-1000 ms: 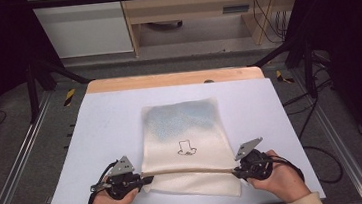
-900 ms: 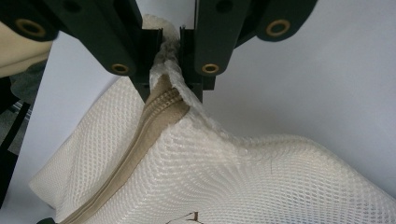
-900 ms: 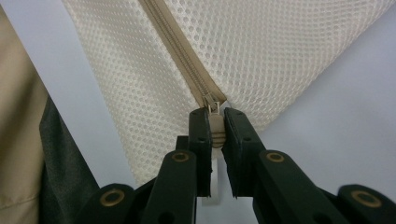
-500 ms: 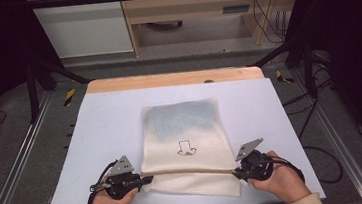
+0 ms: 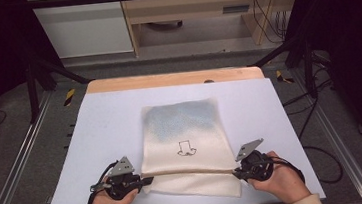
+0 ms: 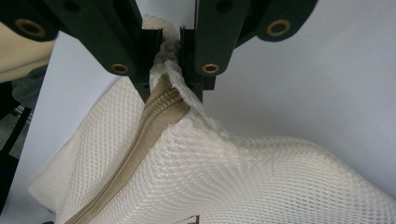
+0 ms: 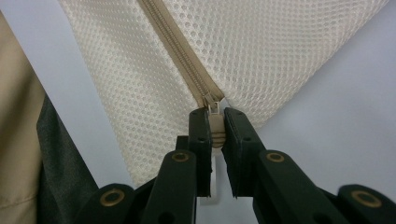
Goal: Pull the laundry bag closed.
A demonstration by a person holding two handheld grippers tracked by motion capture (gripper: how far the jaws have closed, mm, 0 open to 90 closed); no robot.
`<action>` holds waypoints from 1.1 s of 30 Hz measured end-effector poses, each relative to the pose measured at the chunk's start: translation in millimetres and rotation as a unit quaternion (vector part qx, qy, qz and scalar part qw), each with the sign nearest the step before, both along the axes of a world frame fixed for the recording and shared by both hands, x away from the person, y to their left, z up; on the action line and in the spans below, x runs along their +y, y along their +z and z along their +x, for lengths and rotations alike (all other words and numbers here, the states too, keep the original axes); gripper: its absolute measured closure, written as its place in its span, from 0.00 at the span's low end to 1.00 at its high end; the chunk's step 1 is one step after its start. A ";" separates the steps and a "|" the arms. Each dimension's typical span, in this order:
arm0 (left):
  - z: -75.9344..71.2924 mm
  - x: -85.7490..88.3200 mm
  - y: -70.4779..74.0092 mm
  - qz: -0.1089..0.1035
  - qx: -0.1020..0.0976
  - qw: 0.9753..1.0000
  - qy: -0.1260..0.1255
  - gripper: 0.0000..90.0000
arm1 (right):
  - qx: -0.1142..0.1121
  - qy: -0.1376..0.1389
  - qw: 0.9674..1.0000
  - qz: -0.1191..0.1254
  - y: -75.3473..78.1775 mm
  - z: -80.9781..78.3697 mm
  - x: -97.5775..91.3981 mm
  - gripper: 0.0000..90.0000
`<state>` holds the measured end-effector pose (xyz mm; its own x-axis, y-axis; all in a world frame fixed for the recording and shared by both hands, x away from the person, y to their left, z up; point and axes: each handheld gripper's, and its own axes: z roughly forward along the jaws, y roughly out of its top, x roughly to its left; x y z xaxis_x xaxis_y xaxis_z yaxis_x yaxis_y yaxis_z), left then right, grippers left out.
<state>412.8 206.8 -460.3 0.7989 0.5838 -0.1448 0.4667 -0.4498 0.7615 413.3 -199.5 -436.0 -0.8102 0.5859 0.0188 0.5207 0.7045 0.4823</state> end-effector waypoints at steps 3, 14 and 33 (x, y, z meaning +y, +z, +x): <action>0.3 -0.6 -0.8 0.002 0.003 1.000 -0.001 0.91 | 0.001 -0.001 1.000 0.002 -1.0 -0.3 -0.2 0.91; 0.2 -2.9 -5.2 0.017 0.021 1.000 0.005 0.73 | 0.002 -0.008 1.000 -0.004 -2.9 0.9 3.6 0.85; 12.9 4.5 18.7 0.078 0.012 0.995 0.058 0.08 | -0.052 -0.052 0.997 0.012 12.6 24.1 30.1 0.08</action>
